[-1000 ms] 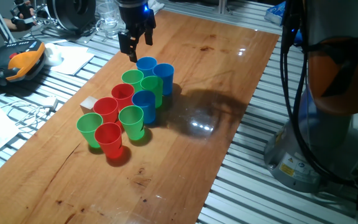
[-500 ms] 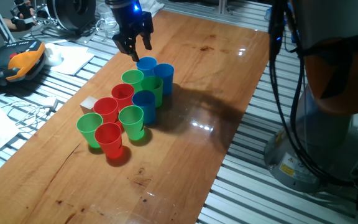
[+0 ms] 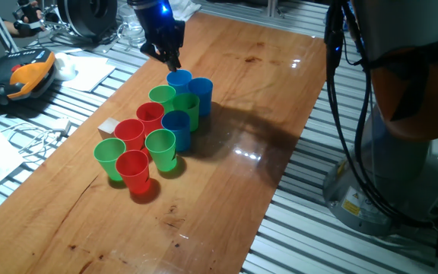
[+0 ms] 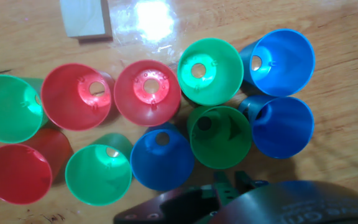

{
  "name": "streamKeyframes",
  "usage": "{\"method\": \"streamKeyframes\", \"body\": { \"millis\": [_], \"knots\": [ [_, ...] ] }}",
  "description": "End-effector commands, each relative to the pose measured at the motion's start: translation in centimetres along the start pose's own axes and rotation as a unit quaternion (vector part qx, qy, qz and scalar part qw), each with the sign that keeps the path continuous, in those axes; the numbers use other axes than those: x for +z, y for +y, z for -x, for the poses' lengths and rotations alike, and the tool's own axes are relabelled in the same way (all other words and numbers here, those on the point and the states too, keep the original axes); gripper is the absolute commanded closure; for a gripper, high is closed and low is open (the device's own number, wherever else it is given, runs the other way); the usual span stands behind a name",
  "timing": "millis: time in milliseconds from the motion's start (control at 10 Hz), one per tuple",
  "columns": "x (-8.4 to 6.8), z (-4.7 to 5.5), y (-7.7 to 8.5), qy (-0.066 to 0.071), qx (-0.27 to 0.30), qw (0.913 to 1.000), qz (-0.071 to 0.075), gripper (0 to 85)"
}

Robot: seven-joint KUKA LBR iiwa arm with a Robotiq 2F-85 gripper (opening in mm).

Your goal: Stack the cups

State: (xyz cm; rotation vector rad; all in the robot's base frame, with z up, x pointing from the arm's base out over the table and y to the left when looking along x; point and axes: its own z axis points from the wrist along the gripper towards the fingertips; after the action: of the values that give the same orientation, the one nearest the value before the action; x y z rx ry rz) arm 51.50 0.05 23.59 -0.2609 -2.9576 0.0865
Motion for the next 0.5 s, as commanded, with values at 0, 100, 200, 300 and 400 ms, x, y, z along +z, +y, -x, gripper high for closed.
{"method": "streamKeyframes", "body": {
  "millis": [0,100,200,300,400],
  "knots": [
    [0.00,-0.01,0.00,0.000,0.001,1.0000,0.000,85.0],
    [0.00,-0.02,0.02,0.001,0.018,0.9998,-0.001,85.0],
    [0.00,-0.02,0.02,0.000,0.033,0.9995,-0.001,85.0],
    [0.00,-0.02,0.02,-0.001,0.037,0.9993,-0.001,85.0],
    [0.00,-0.02,0.02,0.000,0.051,0.9987,-0.004,85.0]
  ]
}}
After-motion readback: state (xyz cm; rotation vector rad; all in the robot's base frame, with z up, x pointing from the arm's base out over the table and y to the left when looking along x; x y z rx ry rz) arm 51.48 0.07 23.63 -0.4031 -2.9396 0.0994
